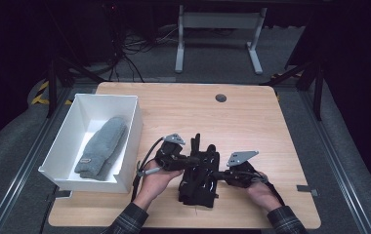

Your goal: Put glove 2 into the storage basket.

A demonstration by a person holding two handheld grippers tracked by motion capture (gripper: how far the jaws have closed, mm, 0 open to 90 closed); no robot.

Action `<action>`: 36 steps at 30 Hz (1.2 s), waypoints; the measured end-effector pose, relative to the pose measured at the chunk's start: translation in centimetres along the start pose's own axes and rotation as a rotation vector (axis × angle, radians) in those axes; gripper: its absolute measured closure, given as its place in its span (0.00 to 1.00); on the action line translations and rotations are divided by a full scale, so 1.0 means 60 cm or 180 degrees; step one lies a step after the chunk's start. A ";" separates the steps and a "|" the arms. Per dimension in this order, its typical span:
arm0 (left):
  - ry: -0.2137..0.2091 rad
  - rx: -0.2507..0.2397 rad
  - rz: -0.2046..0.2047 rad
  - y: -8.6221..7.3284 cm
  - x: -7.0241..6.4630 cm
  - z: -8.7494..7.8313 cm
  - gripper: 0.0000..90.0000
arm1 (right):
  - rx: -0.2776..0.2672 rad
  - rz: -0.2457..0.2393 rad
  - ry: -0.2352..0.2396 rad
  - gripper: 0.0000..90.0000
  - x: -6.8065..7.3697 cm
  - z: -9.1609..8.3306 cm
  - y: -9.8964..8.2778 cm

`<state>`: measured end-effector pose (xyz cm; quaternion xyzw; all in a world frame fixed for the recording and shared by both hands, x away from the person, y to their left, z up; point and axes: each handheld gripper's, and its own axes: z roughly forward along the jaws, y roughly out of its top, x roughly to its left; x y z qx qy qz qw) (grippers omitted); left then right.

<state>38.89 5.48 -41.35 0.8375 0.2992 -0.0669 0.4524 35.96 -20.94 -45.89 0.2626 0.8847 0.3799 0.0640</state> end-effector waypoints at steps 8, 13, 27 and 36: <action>0.0022 0.0033 -0.0009 -0.003 0.003 0.005 0.98 | -0.0009 -0.0079 0.0031 1.00 0.011 0.022 0.018; 0.0029 0.0065 -0.0042 -0.005 0.008 0.013 0.98 | -0.0016 -0.0107 0.0046 1.00 0.015 0.033 0.028; 0.0078 0.0184 -0.0112 -0.017 0.023 0.027 0.97 | -0.0065 -0.0208 0.0055 1.00 0.033 0.061 0.051; 0.0017 0.0231 -0.0061 -0.020 0.016 0.039 0.82 | -0.0324 0.0046 -0.0239 0.76 -0.008 0.006 0.031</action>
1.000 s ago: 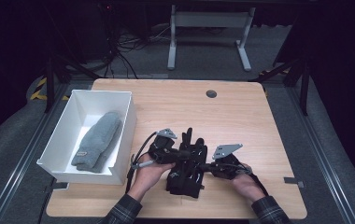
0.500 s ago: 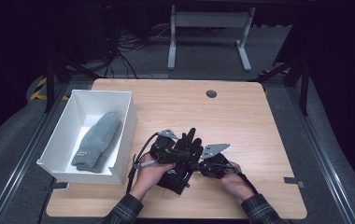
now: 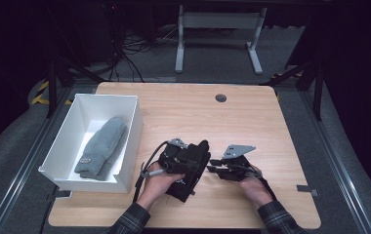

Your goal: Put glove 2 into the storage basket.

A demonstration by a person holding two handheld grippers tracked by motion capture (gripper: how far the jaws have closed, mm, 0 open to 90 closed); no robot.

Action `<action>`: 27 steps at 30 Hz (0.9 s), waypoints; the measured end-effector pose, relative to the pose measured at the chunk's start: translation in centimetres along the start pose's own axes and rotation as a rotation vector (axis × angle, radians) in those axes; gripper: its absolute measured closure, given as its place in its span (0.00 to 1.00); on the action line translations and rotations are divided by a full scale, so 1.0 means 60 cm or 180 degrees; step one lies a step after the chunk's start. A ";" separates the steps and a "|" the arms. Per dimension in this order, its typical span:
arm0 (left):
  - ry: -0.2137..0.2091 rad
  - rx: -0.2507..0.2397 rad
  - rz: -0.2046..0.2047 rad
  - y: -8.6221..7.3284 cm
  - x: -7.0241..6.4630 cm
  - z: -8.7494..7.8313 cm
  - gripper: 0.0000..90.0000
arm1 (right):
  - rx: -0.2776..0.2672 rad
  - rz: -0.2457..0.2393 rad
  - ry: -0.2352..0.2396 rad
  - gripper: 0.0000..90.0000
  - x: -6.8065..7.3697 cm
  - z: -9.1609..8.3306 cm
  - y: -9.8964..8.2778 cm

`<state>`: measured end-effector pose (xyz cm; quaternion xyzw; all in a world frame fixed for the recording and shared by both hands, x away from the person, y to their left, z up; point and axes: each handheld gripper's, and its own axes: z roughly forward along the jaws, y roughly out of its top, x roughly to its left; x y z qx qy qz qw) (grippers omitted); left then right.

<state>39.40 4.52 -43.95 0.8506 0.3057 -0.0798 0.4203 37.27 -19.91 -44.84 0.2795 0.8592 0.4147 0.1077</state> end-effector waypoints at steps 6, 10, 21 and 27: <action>-0.0057 0.0022 0.0079 0.000 -0.015 -0.001 0.87 | -0.0009 0.0090 -0.0208 0.59 -0.028 -0.032 -0.021; 0.0049 0.0052 0.0131 -0.002 -0.019 0.003 0.97 | 0.0038 0.0218 -0.0395 0.48 -0.053 -0.055 -0.045; 0.0801 -0.0124 -0.0004 0.021 0.031 -0.036 1.00 | 0.0143 0.0383 -0.0682 0.36 -0.093 -0.090 -0.092; 0.0967 -0.0054 -0.0152 0.024 0.068 -0.024 1.00 | 0.0166 0.0455 -0.0736 0.32 -0.100 -0.102 -0.108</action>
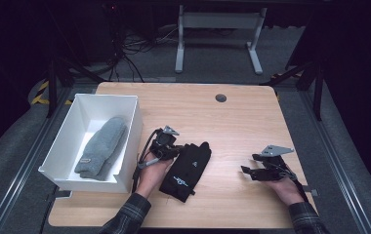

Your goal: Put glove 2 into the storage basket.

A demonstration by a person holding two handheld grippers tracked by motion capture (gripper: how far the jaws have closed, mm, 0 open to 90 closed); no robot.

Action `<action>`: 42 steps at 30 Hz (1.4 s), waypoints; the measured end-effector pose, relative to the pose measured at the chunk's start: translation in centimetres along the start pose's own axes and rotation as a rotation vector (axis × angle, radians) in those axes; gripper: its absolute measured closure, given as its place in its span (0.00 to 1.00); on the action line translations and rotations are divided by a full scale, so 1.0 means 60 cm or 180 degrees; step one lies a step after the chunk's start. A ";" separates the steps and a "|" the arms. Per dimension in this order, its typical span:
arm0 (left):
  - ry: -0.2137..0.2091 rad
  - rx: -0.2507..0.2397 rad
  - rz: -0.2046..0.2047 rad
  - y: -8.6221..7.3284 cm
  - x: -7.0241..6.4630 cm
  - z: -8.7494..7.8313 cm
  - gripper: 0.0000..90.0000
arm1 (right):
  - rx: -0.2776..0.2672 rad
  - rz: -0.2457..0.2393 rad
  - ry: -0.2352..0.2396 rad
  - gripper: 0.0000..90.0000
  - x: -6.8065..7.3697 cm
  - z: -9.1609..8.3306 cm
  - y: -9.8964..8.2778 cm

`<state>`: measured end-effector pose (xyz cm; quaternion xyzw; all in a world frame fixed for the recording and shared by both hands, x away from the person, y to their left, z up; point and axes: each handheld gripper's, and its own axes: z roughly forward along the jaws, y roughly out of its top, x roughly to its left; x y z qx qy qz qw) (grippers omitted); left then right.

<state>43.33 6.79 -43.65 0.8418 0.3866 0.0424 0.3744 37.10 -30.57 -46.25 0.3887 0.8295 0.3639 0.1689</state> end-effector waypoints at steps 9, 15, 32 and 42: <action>-0.0101 0.0157 -0.0035 0.004 0.017 0.031 1.00 | -0.0023 0.0002 -0.0112 0.23 -0.002 0.000 -0.013; -0.0217 0.0204 -0.0009 0.009 0.011 0.043 1.00 | -0.0027 -0.0006 -0.0140 0.21 0.000 0.002 -0.013; -0.0558 0.0351 0.0413 0.046 -0.073 0.093 1.00 | 0.0004 -0.0025 -0.0132 0.17 0.000 0.003 -0.013; -0.0667 0.0337 0.0631 0.056 -0.094 0.076 0.93 | 0.0004 -0.0025 -0.0132 0.17 0.000 0.003 -0.013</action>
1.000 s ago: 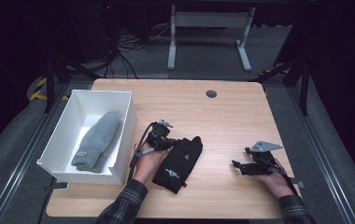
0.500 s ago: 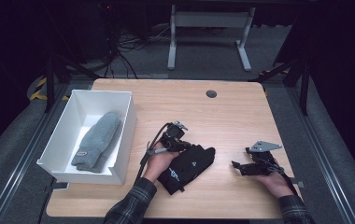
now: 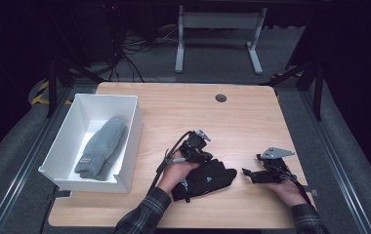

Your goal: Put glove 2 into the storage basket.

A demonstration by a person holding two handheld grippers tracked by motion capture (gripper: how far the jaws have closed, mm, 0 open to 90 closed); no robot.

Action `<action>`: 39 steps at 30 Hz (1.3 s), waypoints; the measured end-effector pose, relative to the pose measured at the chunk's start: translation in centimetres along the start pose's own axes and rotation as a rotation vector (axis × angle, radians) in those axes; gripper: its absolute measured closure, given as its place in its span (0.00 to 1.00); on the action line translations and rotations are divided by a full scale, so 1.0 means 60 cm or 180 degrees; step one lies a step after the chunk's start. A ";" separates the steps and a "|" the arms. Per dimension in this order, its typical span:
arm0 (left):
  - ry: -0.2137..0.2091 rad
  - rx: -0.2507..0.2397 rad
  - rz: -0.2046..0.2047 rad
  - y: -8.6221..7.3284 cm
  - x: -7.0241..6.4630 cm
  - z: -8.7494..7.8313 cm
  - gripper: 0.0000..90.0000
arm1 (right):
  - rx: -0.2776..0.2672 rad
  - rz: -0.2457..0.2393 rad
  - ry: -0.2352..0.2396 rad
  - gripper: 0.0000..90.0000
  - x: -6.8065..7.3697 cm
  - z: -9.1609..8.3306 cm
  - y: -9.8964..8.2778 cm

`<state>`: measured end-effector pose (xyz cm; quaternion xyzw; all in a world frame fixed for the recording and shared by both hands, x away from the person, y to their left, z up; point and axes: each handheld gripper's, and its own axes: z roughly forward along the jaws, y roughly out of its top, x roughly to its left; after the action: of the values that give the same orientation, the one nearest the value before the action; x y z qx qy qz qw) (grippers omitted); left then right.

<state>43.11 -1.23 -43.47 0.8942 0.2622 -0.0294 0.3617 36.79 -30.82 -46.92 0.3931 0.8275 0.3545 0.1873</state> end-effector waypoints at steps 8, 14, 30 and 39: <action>-0.0126 0.0090 0.0372 -0.029 -0.024 -0.043 0.44 | 0.0000 0.0001 0.0000 0.17 0.000 0.000 0.000; -0.0142 0.0146 0.0570 -0.054 -0.040 -0.048 0.27 | 0.0000 0.0001 0.0000 0.17 0.000 0.000 0.000; 0.0047 0.0305 0.0758 -0.077 -0.056 -0.017 0.18 | 0.0000 0.0000 0.0000 0.17 0.000 0.000 0.000; 0.0226 0.0315 0.0888 -0.082 -0.060 -0.009 0.18 | -0.0001 0.0001 0.0000 0.17 0.000 0.000 0.000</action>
<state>37.53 0.48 -45.34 0.9391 0.1463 0.0400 0.3083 36.79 -30.82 -46.92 0.3932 0.8274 0.3546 0.1873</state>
